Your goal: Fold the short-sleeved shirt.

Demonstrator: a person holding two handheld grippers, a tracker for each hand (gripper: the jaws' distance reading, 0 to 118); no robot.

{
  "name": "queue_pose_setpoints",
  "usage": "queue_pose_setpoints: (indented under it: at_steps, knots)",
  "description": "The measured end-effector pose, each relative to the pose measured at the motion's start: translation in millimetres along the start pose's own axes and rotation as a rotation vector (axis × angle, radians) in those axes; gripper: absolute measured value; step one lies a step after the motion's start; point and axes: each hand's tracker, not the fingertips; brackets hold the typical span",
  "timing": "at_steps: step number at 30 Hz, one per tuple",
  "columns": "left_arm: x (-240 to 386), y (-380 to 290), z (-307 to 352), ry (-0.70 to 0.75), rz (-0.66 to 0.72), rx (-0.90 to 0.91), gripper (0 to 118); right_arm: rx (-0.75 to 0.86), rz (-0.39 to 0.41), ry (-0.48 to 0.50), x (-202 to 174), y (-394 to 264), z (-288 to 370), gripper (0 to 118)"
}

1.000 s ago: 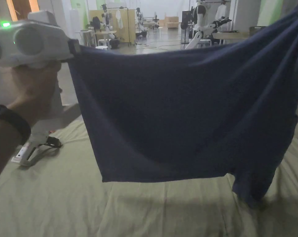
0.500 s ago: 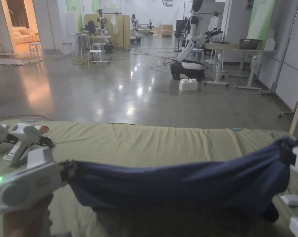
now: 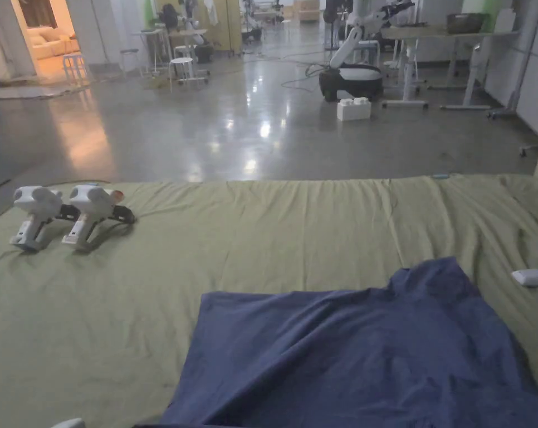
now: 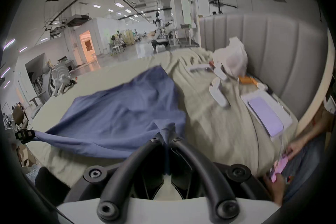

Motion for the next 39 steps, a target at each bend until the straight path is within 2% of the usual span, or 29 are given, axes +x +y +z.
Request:
queue_pose_setpoints:
  at_steps: [6, 10, 11, 12, 13, 14, 15, 16, 19, 22, 23, 27, 30, 34, 37, 39]
  knots:
    - [-8, -35, -3, 0.017, -0.019, -0.089, 1, -0.113, 0.038, -0.015, 3, -45, -1, 1]
    - [-10, -37, -10, 0.027, -0.011, -0.099, 2, -0.145, -0.009, -0.009, 14, -60, -19, 1]
    - [-11, -37, -10, 0.027, -0.017, -0.095, 9, -0.147, -0.009, -0.009, 19, -62, -22, 1]
    - [-12, -36, -10, 0.028, -0.019, -0.096, 23, -0.155, -0.002, -0.014, 19, -63, -24, 6]
    - [-12, -35, -7, 0.05, -0.03, -0.089, 49, -0.166, 0.009, -0.033, 20, -63, -26, 28]
    - [-13, -33, -5, 0.072, -0.045, -0.075, 68, -0.174, 0.018, -0.045, 23, -63, -27, 54]
    - [-15, -32, -2, 0.09, -0.062, -0.064, 80, -0.19, 0.022, -0.041, 27, -65, -26, 75]
    - [-16, -29, 3, 0.107, -0.074, -0.05, 85, -0.189, 0.02, -0.043, 31, -65, -22, 81]
    - [-13, -23, 24, 0.167, -0.119, 0.016, 85, -0.122, -0.025, -0.084, 39, -59, 1, 81]
    - [19, -13, 54, 0.346, -0.268, 0.199, 85, 0.026, -0.104, -0.108, 43, -47, 32, 81]
    - [30, -7, 66, 0.343, -0.302, 0.26, 85, 0.073, -0.113, -0.096, 41, -39, 44, 81]
    - [76, 11, 113, 0.255, -0.391, 0.469, 85, 0.263, -0.03, -0.078, 9, -10, 80, 81]
    - [110, 21, 139, 0.225, -0.449, 0.564, 85, 0.385, 0.054, -0.042, -20, 11, 106, 81]
    - [144, 29, 162, 0.155, -0.454, 0.637, 85, 0.486, 0.141, 0.028, -59, 34, 130, 79]
    - [163, 30, 171, 0.145, -0.474, 0.666, 78, 0.521, 0.179, 0.068, -75, 43, 136, 67]
    - [171, 30, 175, 0.132, -0.491, 0.677, 76, 0.523, 0.203, 0.074, -85, 48, 138, 64]
